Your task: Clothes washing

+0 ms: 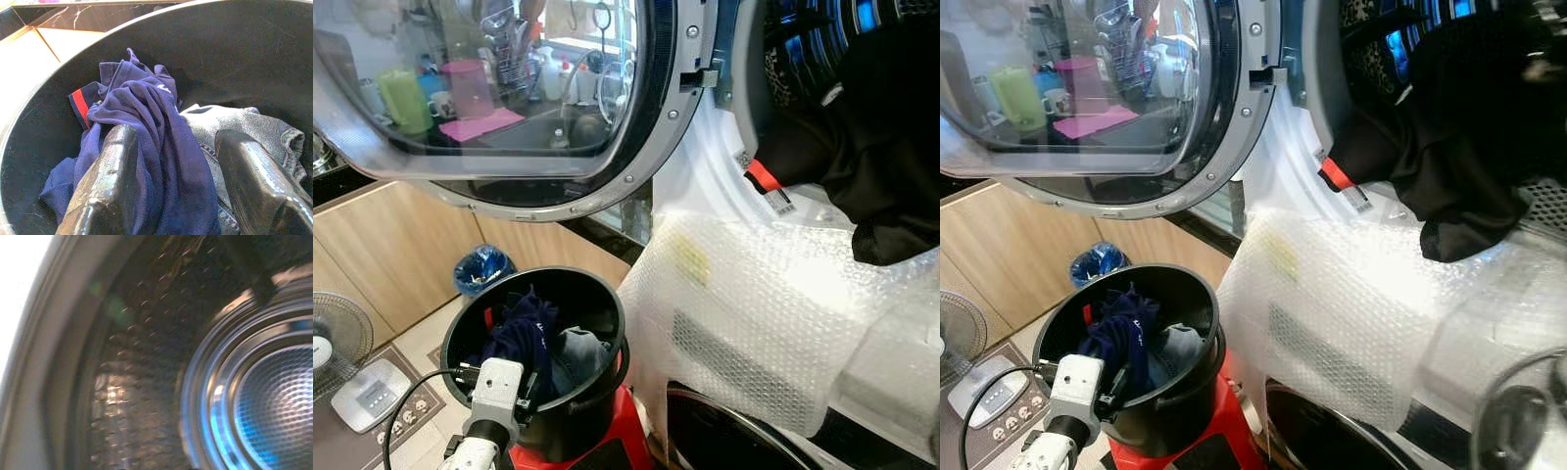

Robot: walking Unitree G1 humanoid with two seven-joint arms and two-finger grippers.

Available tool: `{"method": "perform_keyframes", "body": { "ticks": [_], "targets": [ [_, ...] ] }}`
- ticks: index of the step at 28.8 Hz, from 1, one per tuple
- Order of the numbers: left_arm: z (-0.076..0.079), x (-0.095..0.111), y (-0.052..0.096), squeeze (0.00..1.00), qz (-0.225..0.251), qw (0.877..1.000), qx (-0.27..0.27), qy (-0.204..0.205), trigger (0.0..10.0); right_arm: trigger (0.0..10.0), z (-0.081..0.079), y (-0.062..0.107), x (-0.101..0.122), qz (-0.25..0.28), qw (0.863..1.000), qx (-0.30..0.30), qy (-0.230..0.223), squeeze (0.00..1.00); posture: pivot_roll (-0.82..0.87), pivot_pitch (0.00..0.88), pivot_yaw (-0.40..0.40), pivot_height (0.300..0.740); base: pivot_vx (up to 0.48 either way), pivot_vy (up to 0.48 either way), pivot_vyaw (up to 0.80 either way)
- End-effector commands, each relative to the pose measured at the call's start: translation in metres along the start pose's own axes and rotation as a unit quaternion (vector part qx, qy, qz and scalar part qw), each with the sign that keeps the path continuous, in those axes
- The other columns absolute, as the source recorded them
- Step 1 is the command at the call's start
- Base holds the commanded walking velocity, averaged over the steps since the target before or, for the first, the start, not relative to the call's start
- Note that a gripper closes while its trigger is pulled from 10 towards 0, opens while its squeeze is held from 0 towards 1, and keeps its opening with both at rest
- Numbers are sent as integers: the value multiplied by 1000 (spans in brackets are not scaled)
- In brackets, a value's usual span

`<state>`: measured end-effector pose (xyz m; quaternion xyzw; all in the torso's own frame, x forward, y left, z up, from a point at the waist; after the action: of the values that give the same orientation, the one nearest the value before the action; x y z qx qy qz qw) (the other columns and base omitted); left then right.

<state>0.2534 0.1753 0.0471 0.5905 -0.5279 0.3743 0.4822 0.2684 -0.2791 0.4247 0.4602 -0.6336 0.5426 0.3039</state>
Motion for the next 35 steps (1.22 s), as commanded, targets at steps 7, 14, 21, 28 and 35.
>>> {"method": "perform_keyframes", "body": {
  "ticks": [7, 14, 21, 28, 35],
  "targets": [
    [4, -22, 3, 0, -48, 999, -17, -2, 10000, 10000, -31, 25, -9, -36, 987, 154, 8, 0, -92, 67, 37, 740, 0, 0, 0],
    [5, -22, 2, 0, -49, 999, -20, -2, 10000, 10000, -40, 52, -48, -153, 959, 234, 45, 0, -99, 75, 36, 740, 0, 0, 0],
    [4, -24, 2, 0, -51, 999, -19, -3, 10000, 10000, -60, 66, -66, -186, 936, 297, 24, 0, -103, 79, 31, 740, 0, 0, 0],
    [4, -24, 3, 0, -52, 999, -16, -2, 10000, 10000, -79, 75, -84, -207, 914, 350, -8, 0, -90, 80, 24, 740, 0, 0, 0],
    [2, -27, 6, 0, -56, 998, -11, -1, 10000, 10000, -88, 71, -109, -231, 914, 330, -45, 0, -82, 92, 19, 740, 0, 0, 0]
  ]
}}
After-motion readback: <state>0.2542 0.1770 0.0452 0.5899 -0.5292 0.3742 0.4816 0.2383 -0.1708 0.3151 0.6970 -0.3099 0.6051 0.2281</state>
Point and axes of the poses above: a point about 5 cm out from each wrist's last joint towards the gripper, its own y axis pointing back from the gripper into the wrist, its own x axis along the axis of the wrist's last joint, z = x × y, the point moved 2 cm from there along -y, pointing out of the wrist towards the gripper, and after that the axes turned 6 degrees about -y, right-handed, at the moved point
